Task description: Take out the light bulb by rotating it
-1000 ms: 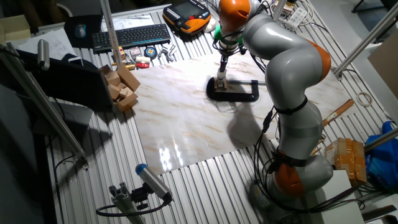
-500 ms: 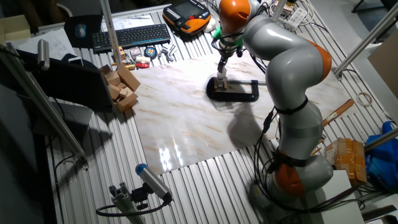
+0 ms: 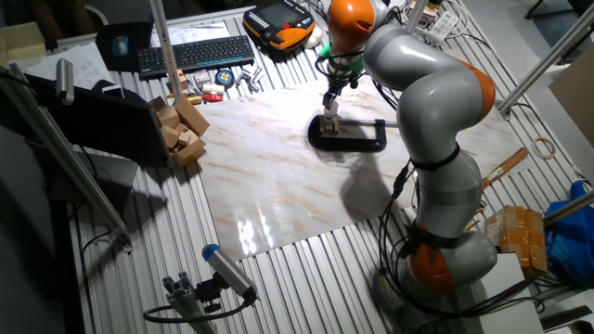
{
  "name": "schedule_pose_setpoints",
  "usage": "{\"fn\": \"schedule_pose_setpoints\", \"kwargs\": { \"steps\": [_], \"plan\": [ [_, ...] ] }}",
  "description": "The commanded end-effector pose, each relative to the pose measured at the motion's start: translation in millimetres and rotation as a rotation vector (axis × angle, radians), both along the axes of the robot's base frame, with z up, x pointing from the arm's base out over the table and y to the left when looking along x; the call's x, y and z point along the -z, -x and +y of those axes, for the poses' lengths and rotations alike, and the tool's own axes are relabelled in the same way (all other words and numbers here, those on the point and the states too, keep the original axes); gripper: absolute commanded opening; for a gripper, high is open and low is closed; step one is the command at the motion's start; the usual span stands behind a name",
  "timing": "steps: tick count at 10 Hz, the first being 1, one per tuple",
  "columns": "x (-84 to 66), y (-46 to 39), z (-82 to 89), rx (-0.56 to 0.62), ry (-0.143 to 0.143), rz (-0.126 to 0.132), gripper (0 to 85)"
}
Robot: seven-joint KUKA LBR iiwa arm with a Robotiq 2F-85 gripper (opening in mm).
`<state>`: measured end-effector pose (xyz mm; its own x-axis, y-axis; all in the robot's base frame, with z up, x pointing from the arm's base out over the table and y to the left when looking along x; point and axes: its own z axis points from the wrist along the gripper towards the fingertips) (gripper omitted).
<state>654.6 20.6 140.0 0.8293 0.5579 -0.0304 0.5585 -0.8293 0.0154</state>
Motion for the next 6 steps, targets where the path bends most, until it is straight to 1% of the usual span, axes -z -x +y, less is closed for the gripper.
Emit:
{"fn": "schedule_pose_setpoints", "kwargs": {
  "steps": [1, 6],
  "plan": [
    [1.8, 0.1, 0.0, 0.233, -0.001, -0.002, 68.0],
    [12.2, 0.9, 0.0, 0.225, -0.005, -0.011, 68.0]
  ]
}}
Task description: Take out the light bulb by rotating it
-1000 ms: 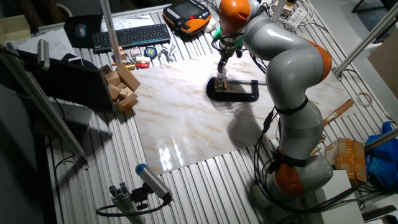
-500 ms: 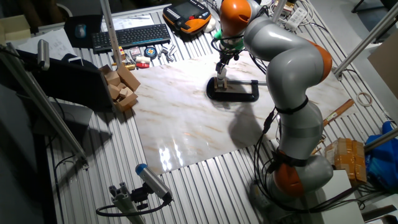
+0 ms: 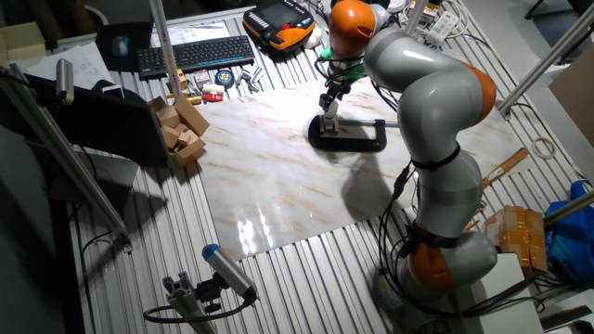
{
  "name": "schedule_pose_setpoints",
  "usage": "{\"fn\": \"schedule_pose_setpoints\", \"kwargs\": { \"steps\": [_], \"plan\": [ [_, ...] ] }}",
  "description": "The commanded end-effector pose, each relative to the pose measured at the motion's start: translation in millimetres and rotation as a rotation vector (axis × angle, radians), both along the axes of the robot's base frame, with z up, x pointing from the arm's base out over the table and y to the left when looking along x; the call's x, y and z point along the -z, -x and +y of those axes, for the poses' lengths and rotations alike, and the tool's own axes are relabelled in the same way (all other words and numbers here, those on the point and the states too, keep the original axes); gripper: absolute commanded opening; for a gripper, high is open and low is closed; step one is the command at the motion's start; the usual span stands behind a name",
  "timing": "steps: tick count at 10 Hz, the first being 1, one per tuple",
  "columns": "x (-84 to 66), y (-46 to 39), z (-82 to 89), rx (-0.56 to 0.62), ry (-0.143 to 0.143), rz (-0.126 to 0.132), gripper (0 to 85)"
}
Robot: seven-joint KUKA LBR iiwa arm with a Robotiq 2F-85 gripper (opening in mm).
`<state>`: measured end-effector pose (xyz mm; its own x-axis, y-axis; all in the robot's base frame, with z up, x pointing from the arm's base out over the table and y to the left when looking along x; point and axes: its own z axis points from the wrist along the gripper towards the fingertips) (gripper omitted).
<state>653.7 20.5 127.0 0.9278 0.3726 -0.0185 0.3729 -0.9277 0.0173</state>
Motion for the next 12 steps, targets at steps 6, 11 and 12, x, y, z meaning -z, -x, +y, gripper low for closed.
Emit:
{"fn": "schedule_pose_setpoints", "kwargs": {
  "steps": [6, 11, 12],
  "plan": [
    [7.3, 0.6, -0.1, 0.012, -0.003, -0.007, 68.0],
    [12.8, 0.6, -0.5, 0.004, -0.005, -0.019, 68.0],
    [12.8, 0.5, -0.6, 0.004, -0.006, -0.019, 68.0]
  ]
}}
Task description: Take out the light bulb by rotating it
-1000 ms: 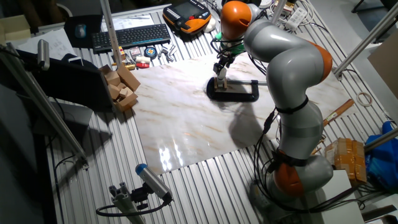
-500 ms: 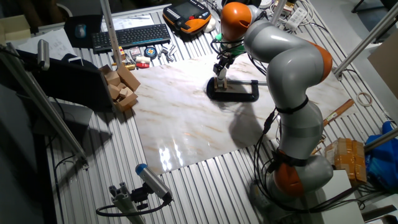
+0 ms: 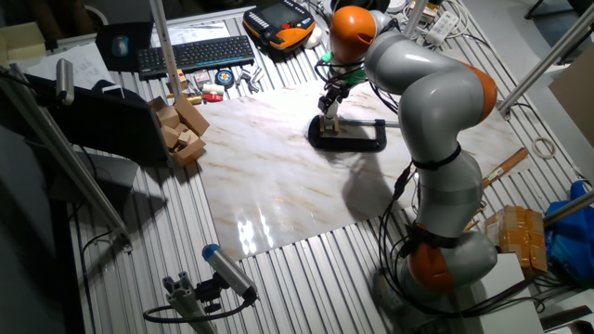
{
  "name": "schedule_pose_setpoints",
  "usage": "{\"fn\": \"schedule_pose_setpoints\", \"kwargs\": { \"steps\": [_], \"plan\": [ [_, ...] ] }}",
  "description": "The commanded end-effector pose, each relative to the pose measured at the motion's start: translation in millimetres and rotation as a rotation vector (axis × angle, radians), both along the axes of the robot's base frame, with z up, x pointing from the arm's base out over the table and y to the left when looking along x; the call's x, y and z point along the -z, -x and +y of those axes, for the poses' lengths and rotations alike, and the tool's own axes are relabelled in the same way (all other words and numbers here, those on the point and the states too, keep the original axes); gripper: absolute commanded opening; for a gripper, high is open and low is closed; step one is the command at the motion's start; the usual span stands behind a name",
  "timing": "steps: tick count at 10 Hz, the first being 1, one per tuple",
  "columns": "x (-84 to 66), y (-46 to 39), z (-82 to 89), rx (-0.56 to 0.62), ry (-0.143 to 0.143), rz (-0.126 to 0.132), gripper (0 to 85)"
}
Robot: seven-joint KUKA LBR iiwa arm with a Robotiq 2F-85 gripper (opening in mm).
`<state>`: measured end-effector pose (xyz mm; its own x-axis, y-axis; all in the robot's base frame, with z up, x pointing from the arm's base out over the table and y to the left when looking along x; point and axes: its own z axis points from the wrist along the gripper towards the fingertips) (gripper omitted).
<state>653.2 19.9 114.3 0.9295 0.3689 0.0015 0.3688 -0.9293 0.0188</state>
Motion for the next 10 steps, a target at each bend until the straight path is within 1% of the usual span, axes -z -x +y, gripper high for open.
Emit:
{"fn": "schedule_pose_setpoints", "kwargs": {
  "steps": [1, 3, 6, 7, 10],
  "plan": [
    [-0.1, 0.1, 0.1, 0.000, 0.000, 0.000, 68.0],
    [-0.2, 0.2, 0.0, -0.003, 0.002, 0.000, 68.0],
    [-0.6, 0.2, 0.2, -0.010, 0.003, -0.010, 68.0],
    [-0.5, 0.1, 0.3, -0.011, 0.000, -0.012, 51.0],
    [-0.5, 0.1, 0.1, -0.017, 0.000, -0.012, 51.0]
  ]
}}
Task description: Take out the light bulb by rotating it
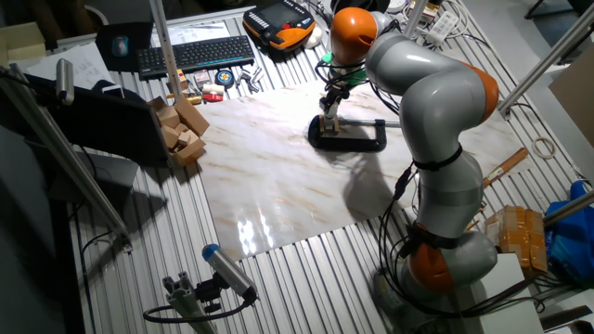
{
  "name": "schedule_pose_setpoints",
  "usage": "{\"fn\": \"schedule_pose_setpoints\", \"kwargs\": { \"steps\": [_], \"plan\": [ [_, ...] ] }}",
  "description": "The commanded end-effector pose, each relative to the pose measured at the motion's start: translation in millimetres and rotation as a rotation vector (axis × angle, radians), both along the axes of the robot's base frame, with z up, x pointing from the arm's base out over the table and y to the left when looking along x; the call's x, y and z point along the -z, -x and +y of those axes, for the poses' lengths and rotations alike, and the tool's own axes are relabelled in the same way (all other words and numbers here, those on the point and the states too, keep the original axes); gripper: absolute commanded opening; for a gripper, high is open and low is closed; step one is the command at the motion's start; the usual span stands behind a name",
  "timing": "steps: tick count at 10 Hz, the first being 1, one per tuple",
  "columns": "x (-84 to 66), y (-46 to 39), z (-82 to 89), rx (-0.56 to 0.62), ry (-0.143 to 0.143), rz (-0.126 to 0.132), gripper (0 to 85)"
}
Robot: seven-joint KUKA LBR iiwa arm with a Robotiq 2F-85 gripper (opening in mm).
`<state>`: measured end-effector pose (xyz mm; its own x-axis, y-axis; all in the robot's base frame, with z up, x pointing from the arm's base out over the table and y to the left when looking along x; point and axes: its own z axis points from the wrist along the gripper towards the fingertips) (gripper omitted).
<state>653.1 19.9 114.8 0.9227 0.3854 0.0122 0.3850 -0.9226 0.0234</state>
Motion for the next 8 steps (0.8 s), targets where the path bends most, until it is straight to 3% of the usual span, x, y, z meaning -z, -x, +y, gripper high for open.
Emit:
{"fn": "schedule_pose_setpoints", "kwargs": {
  "steps": [1, 3, 4, 5, 7, 8],
  "plan": [
    [0.1, -0.1, 0.1, -0.004, 0.000, -0.003, 51.0],
    [-0.4, -0.2, 0.1, -0.012, -0.001, -0.008, 51.0],
    [-0.3, -0.3, 0.1, -0.015, -0.003, -0.008, 34.0],
    [-0.4, -0.2, 0.0, -0.016, -0.004, -0.008, 34.0],
    [-1.8, 0.2, 0.1, -0.021, -0.001, -0.012, 0.0],
    [-2.6, 0.1, 0.3, -0.024, 0.002, -0.013, 0.0]
  ]
}}
